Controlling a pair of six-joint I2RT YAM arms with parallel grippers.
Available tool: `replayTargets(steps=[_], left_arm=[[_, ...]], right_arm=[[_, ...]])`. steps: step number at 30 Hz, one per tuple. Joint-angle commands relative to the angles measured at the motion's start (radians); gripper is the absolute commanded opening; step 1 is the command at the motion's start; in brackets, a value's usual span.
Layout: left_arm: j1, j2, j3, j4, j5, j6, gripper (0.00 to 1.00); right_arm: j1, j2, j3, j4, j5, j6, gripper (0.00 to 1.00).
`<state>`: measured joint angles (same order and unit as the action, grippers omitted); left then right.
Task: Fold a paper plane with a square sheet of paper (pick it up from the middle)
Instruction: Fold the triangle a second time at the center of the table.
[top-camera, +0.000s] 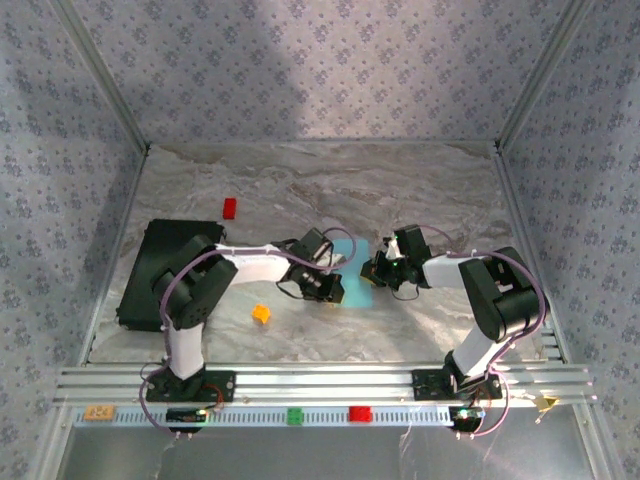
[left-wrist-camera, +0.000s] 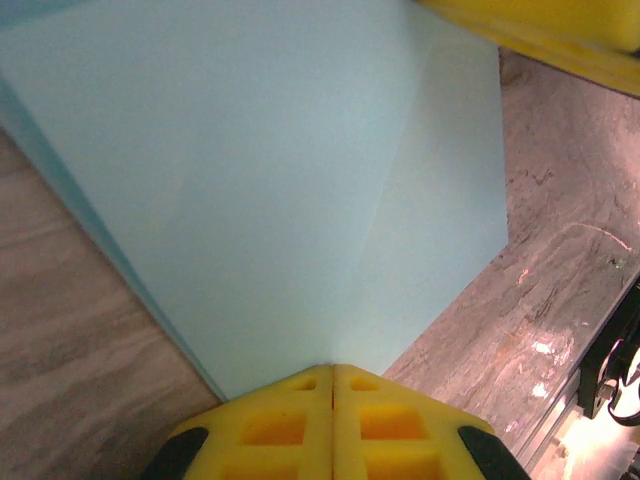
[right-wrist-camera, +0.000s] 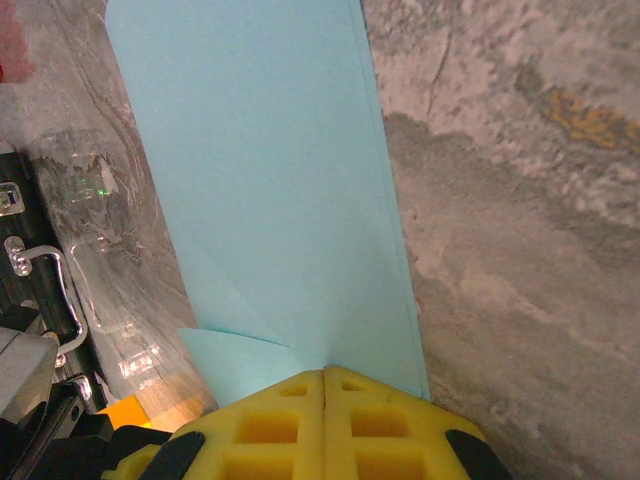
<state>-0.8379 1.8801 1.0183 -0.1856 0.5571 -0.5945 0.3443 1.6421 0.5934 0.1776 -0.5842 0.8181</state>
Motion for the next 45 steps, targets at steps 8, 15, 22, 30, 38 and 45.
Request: replayTargets(steps=[8,15,22,30,38,45], left_arm=[[-0.011,-0.066,-0.062,-0.048,-0.005,-0.015,0.06],[-0.016,-0.182,-0.069,0.036,-0.044,0.0,0.04],[0.019,-0.121,0.041,0.032,-0.037,0.005,0.04],[0.037,0.031,0.179,-0.044,-0.06,0.029,0.03],[0.046,0.101,0.174,-0.074,-0.079,0.053,0.01],[0.045,0.108,0.095,-0.018,-0.057,0.021,0.0]], right_arm=[[-0.02,0.038,-0.026,-0.127,0.095,-0.025,0.0],[-0.022,0.017,-0.011,-0.084,0.025,-0.056,0.0],[-0.021,-0.114,0.039,-0.109,-0.019,-0.092,0.16],[-0.028,-0.293,-0.034,-0.264,0.109,-0.058,0.21],[0.011,-0.393,-0.105,-0.338,0.105,-0.041,0.28],[0.039,-0.395,-0.127,-0.366,0.128,0.016,0.31]])
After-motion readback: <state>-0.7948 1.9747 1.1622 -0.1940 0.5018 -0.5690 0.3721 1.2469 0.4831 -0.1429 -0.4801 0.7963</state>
